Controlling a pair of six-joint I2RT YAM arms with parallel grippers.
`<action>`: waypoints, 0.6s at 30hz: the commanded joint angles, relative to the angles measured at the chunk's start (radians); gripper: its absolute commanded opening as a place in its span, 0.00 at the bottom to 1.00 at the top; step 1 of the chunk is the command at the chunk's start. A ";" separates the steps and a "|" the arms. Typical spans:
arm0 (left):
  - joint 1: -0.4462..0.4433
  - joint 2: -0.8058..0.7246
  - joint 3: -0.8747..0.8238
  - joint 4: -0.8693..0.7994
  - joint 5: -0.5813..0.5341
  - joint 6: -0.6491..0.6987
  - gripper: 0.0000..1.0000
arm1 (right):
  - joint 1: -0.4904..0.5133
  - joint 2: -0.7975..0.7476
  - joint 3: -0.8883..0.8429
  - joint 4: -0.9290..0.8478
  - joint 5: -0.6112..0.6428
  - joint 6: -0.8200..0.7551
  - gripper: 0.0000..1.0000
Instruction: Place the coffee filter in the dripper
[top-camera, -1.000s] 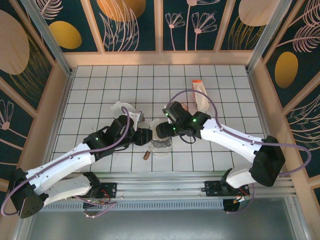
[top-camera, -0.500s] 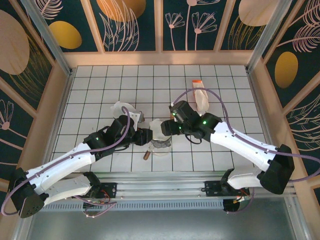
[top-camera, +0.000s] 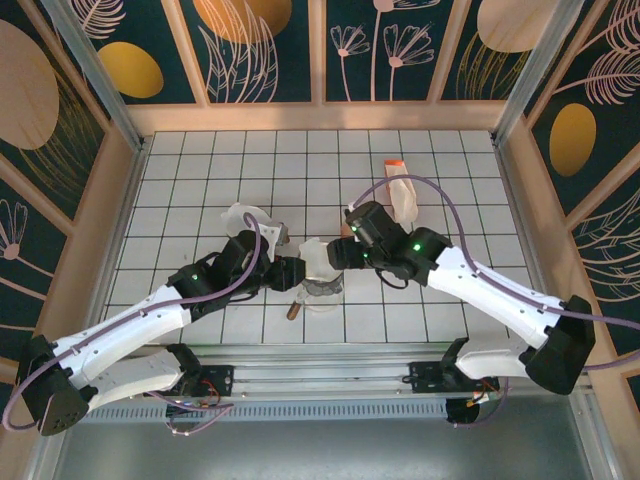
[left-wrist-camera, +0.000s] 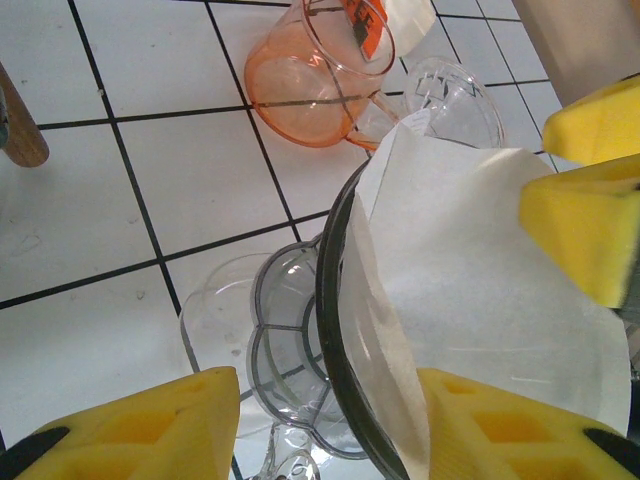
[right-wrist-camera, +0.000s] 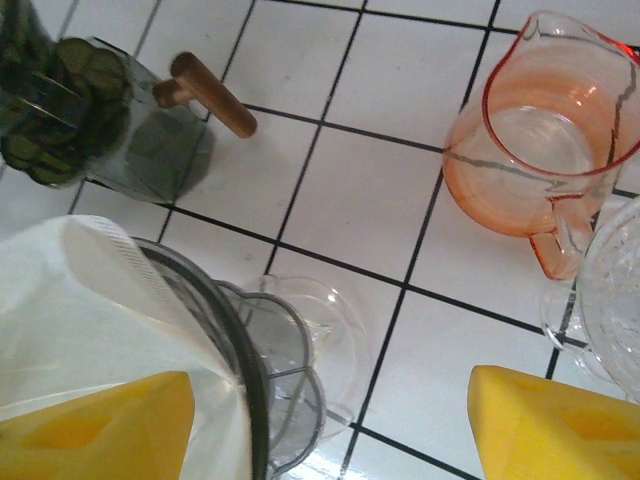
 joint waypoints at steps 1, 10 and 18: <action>0.006 0.009 -0.013 -0.010 -0.007 0.003 0.49 | 0.008 -0.028 -0.006 -0.006 -0.010 0.031 0.73; 0.006 0.012 -0.021 -0.004 -0.006 0.002 0.49 | 0.011 -0.074 -0.080 -0.047 0.007 0.080 0.67; 0.006 0.007 -0.019 -0.015 -0.018 0.001 0.51 | 0.011 -0.066 -0.064 -0.047 0.024 0.072 0.66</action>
